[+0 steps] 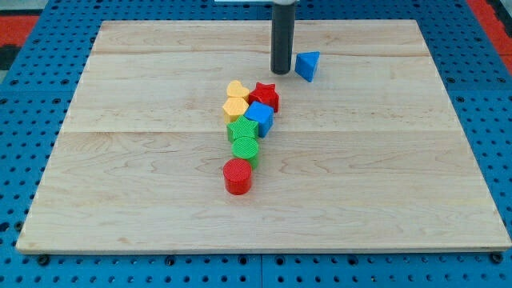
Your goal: Move the blue triangle horizontally right to the red star
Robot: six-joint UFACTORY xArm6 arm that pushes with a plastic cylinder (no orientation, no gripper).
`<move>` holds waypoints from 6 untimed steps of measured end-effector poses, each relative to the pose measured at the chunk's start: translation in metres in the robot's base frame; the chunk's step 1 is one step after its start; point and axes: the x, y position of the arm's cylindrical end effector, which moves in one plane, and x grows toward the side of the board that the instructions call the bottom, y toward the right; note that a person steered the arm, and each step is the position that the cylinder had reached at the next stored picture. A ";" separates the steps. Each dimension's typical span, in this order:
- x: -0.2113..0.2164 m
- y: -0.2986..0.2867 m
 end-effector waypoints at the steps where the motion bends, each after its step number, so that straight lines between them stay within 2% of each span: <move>1: -0.025 0.033; 2: 0.011 0.076; 3: 0.039 0.086; 4: 0.038 0.086; 5: 0.011 0.084; 6: 0.026 0.057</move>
